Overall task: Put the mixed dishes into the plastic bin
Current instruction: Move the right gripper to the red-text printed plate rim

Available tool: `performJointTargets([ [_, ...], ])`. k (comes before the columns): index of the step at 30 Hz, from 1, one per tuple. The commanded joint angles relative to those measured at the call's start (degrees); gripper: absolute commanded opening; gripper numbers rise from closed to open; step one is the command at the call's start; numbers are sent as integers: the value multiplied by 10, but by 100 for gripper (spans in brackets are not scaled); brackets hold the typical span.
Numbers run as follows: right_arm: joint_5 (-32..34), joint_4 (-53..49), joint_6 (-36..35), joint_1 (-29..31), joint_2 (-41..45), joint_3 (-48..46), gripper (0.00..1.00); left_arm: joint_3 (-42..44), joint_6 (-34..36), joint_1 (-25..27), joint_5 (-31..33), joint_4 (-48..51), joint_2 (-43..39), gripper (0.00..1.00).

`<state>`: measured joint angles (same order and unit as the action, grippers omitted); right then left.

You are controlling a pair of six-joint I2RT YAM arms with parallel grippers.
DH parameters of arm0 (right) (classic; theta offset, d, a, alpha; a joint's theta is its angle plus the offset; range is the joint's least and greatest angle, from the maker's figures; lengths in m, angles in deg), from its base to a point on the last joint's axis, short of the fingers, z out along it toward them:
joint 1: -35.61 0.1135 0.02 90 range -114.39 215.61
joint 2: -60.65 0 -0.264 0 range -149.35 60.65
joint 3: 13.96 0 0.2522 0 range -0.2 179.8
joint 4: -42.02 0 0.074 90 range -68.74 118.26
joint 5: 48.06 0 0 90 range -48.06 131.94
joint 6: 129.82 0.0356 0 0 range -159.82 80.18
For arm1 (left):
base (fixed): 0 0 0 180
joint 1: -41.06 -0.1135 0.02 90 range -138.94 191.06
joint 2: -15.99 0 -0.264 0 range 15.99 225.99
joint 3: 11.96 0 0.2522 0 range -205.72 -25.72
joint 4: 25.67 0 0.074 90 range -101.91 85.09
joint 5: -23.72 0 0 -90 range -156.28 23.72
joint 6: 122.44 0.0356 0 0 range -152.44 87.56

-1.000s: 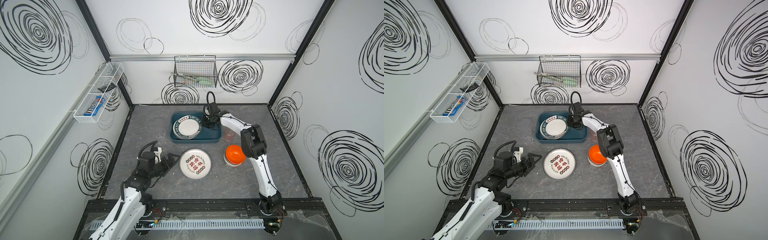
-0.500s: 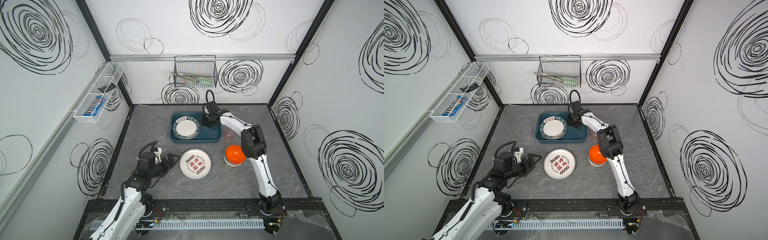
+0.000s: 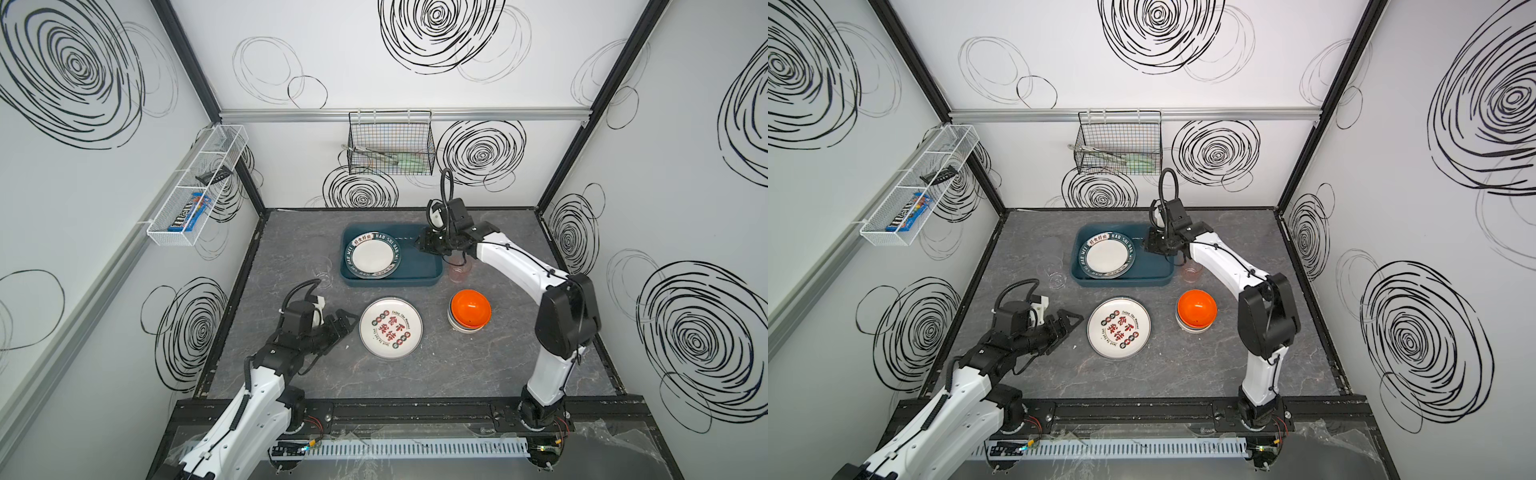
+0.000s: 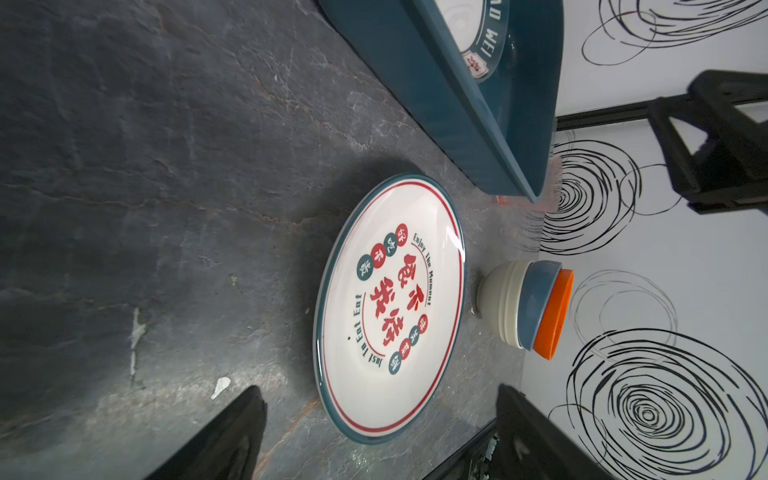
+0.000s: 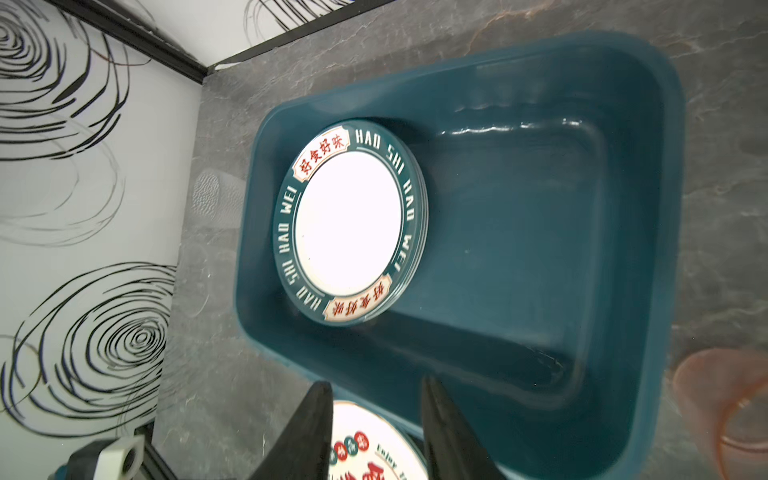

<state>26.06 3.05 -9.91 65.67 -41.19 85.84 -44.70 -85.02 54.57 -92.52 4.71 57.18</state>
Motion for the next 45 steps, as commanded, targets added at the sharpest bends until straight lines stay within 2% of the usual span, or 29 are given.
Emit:
performJointTargets([
  [1, -47, 7, -25, 4, 46, -67, 41, -18, 20, 19, 26, -2, 12, 87],
  [7, -130, 18, -55, 3, 130, -180, 42, -8, 17, 50, 48, -20, 37, 80],
  [16, -180, 40, -76, 8, 203, -296, 42, 5, 5, 80, 68, -63, 81, 71],
  [30, -188, 59, -82, 13, 193, -316, 42, 20, -2, 101, 69, -147, 172, 52],
  [45, -180, 73, -76, 15, 193, -333, 41, 47, -15, 100, 44, -253, 257, 22],
])
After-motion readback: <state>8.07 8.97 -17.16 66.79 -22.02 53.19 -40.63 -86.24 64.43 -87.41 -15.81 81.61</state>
